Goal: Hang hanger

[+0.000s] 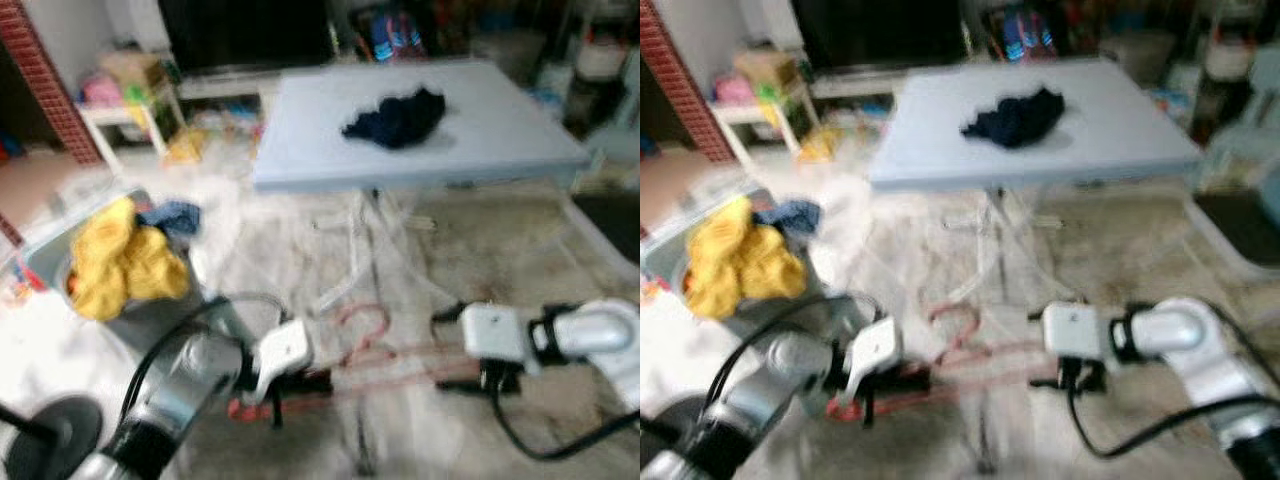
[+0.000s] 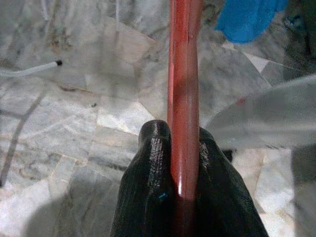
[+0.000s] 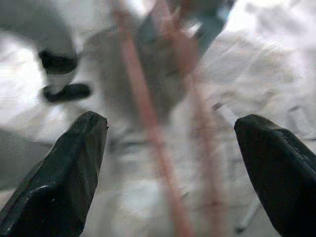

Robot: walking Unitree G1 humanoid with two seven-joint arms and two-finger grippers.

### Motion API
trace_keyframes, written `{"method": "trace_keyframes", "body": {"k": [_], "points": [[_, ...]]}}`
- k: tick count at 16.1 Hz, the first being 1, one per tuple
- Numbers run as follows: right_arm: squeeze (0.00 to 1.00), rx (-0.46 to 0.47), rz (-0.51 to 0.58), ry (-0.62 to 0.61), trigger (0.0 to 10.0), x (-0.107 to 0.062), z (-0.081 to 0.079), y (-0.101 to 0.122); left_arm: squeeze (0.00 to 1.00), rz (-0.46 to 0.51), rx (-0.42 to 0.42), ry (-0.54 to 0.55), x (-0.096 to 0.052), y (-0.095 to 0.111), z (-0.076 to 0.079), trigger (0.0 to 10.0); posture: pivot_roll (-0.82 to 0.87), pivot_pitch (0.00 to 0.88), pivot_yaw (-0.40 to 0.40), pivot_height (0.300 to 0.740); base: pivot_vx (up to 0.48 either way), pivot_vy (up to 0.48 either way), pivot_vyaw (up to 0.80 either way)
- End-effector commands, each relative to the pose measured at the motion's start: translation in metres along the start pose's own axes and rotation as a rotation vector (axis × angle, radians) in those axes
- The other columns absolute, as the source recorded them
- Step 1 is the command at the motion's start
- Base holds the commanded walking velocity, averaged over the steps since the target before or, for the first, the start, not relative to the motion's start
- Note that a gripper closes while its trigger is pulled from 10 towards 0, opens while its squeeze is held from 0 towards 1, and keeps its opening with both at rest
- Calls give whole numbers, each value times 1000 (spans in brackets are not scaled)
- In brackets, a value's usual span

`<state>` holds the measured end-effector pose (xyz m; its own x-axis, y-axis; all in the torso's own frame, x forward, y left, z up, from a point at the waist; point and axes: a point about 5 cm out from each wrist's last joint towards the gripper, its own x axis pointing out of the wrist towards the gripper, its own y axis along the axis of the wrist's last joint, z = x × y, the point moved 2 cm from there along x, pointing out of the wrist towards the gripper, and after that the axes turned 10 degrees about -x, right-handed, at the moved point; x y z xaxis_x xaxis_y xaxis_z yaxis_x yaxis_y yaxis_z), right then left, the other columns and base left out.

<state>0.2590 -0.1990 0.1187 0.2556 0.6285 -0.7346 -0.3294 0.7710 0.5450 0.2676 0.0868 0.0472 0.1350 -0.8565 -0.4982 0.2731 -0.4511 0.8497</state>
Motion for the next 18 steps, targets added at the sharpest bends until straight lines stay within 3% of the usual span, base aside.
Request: {"method": "trace_keyframes", "body": {"k": [1, 6, 11, 12, 18], "points": [[0, -46, -46, 19, 10000, 2, 3, 1, 0, 4, 22, 20, -1, 4, -6, 10000, -247, 0, 71, 740, 0, 0, 0], [0, -93, -99, 28, 10000, 18, 15, 2, 0, 23, 53, -2, 12, 13, -8, 10000, -255, 0, 75, 740, 0, 0, 0], [0, -128, -137, 70, 10000, 16, 23, 1, 0, 16, 65, -11, 16, 12, -9, 10000, -263, 0, 73, 740, 0, 0, 0], [0, -135, -149, 88, 0, 16, 24, 1, 0, 13, 67, -13, 18, 11, -9, 10000, -265, 0, 73, 740, 0, 0, 0], [0, -171, -245, 234, 0, 18, 19, -7, 0, -10, 105, -28, 22, 10, -8, 10000, -272, 0, 72, 740, 0, 0, 0]]}}
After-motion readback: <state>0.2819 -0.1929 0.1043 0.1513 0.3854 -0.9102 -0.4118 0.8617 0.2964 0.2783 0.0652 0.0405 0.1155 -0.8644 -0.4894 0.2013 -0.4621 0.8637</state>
